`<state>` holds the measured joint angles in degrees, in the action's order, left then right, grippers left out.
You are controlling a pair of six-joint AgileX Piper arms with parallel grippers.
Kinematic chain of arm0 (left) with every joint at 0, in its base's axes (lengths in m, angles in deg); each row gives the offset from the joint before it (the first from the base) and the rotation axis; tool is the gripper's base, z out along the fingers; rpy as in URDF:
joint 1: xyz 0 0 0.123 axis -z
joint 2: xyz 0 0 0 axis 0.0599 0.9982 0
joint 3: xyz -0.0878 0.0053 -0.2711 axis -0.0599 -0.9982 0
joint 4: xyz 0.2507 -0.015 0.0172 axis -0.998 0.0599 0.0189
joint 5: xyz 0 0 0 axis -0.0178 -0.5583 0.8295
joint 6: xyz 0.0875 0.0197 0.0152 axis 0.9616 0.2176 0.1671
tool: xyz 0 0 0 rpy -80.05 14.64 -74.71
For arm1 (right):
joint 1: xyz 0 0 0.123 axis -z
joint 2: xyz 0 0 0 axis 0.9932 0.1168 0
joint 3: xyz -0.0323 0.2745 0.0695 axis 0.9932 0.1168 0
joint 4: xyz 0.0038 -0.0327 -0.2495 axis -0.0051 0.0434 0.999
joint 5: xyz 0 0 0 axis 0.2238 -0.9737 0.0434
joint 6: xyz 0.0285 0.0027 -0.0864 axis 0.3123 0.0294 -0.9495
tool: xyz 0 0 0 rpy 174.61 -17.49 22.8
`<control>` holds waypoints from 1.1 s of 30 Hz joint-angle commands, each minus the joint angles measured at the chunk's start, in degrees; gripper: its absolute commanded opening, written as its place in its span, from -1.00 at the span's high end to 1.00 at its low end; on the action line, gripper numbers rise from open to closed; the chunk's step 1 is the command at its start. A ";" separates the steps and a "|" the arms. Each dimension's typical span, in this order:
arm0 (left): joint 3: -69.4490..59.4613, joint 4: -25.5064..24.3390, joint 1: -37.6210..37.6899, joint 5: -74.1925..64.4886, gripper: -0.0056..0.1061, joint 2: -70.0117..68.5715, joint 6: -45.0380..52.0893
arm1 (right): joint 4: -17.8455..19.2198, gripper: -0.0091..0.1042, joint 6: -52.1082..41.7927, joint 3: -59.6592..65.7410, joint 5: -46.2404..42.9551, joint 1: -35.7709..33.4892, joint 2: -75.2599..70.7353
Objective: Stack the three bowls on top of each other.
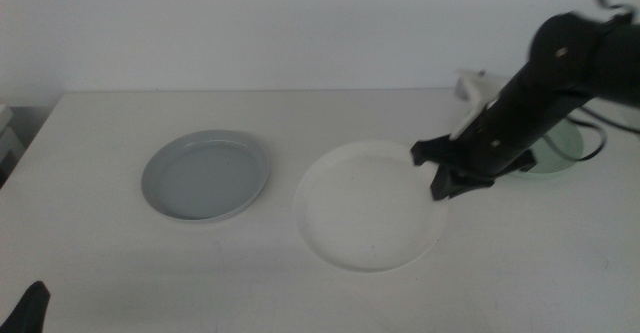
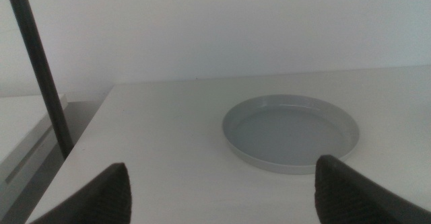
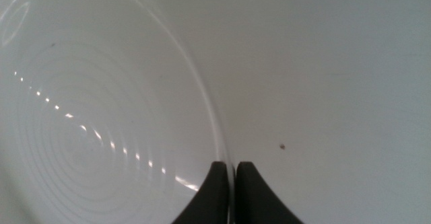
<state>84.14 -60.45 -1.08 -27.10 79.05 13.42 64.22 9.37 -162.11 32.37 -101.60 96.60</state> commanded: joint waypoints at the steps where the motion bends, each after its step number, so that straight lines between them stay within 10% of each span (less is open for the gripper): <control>1: 0.27 0.18 -0.05 4.09 -0.98 -0.77 -0.63 | -0.90 0.82 0.24 -2.28 -1.75 -0.36 -0.12; 16: 0.27 0.18 -0.05 4.09 -0.98 -0.77 -0.63 | -0.70 0.78 0.03 -2.28 -4.98 -0.36 8.71; 27: 0.27 0.18 -0.05 4.09 -0.98 -0.77 -0.63 | 0.24 -0.07 0.03 -2.49 -4.43 -0.08 4.49; 33: 0.27 0.18 -0.05 4.09 -0.98 -0.77 -0.63 | 9.07 -0.20 3.91 -7.93 -1.35 4.44 -3.82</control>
<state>84.14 -60.45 -1.08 -27.10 79.05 13.42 70.27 12.03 -166.94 30.94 -98.86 97.49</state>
